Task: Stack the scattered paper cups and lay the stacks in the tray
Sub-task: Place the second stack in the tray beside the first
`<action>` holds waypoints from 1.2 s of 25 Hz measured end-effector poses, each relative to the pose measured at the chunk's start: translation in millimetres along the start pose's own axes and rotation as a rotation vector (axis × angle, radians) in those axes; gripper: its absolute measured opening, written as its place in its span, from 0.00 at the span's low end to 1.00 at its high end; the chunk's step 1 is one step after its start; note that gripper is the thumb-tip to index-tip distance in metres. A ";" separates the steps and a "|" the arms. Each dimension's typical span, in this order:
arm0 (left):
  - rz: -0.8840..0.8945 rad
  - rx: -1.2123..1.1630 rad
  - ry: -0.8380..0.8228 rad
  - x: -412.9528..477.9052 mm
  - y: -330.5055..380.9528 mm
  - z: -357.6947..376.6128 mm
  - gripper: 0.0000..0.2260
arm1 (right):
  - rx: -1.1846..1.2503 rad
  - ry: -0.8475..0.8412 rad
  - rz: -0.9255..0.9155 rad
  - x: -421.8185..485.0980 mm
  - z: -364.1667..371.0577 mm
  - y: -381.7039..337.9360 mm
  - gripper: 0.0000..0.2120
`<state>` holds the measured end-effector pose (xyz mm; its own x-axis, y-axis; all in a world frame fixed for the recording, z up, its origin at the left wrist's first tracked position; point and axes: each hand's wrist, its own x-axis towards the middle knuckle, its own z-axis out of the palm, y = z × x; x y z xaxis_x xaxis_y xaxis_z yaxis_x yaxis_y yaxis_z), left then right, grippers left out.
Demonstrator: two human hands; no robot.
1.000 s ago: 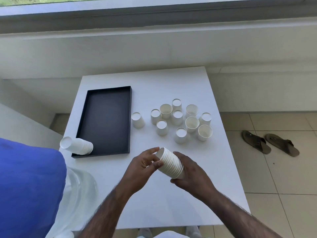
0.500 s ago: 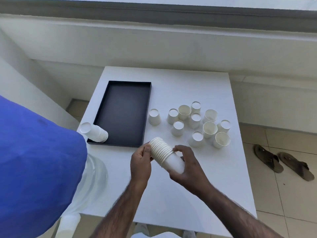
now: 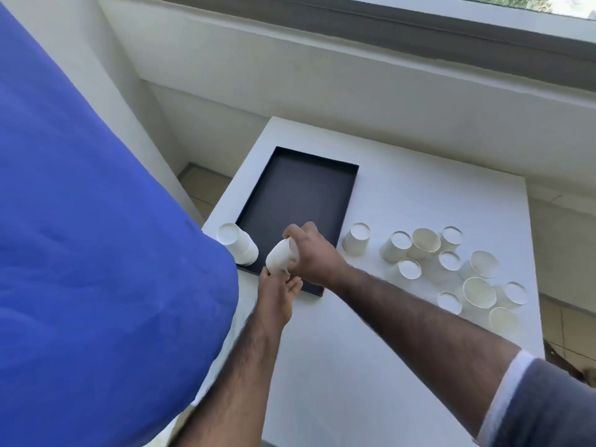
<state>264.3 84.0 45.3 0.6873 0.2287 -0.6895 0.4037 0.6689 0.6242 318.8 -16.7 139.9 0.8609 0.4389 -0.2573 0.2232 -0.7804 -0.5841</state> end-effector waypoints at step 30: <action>0.356 1.214 -0.006 -66.4 -81.0 -41.0 0.17 | -0.047 -0.171 0.282 -193.6 82.0 174.7 0.20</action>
<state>161.2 43.7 25.5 0.8728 0.2570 -0.4150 0.4873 -0.5072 0.7108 153.6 -201.5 24.6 0.8036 0.2683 -0.5313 0.0119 -0.8997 -0.4364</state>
